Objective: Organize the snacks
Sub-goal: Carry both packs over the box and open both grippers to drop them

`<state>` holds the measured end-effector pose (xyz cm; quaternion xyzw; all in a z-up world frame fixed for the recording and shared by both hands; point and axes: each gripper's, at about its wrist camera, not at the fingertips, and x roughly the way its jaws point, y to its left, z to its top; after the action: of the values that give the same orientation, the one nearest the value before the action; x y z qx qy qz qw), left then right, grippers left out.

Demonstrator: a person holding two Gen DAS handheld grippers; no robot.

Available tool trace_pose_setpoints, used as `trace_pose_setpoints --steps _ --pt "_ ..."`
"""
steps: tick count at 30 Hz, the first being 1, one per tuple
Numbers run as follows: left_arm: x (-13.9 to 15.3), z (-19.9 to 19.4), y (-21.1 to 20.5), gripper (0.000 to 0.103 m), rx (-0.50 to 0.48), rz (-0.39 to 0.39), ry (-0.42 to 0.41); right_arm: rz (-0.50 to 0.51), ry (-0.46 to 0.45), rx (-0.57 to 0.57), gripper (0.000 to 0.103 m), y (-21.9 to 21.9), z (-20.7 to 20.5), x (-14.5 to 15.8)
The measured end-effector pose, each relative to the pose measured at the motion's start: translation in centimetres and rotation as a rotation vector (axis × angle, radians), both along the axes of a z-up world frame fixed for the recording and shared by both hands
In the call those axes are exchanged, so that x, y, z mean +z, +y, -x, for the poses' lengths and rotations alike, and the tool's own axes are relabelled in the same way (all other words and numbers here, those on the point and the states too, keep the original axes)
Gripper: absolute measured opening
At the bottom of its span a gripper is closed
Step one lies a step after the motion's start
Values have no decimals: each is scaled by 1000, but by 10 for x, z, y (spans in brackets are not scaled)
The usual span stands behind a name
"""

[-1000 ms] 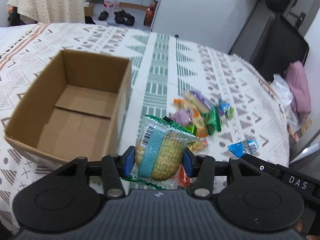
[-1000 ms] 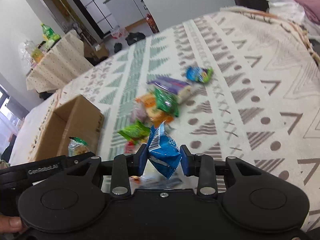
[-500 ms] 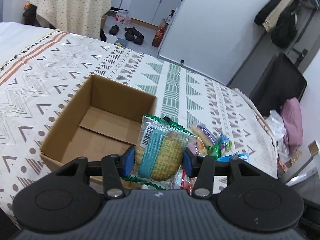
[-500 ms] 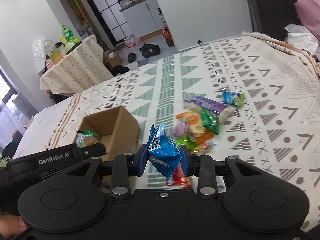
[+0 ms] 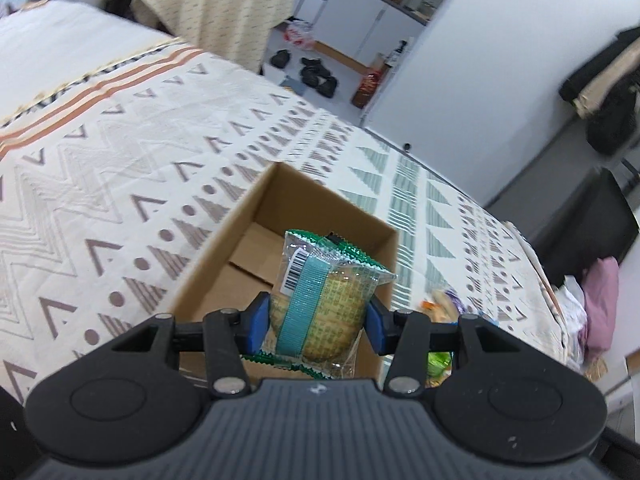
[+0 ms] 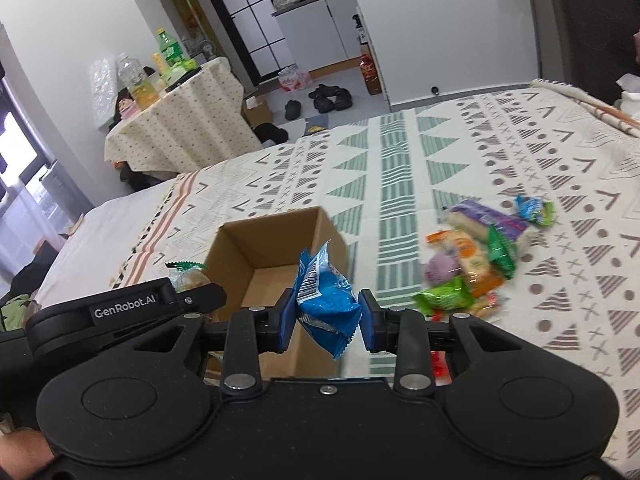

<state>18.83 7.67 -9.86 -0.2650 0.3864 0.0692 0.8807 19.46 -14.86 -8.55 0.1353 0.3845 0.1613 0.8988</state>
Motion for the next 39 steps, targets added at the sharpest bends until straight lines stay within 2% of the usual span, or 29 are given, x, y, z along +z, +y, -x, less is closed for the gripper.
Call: trace_pose_setpoints --steps 14,21,26,31,34,36,39 --pt "-28 -9 45 48 122 84 61 17 55 44 32 54 -21 -13" --pt "-34 -13 50 55 148 99 74 2 86 52 32 67 -29 -21" --pt "-31 -10 49 63 166 101 75 -16 87 57 33 70 -35 -16" --pt "-28 -9 42 70 167 75 78 -49 90 59 40 65 -35 -9" --pt "-25 -10 35 79 158 66 79 -43 82 36 47 55 -31 -5" --pt "-23 -10 28 85 138 55 84 -37 83 14 49 45 -27 -3" --pt "-21 -11 13 87 92 40 94 -12 84 -10 56 29 -21 -2"
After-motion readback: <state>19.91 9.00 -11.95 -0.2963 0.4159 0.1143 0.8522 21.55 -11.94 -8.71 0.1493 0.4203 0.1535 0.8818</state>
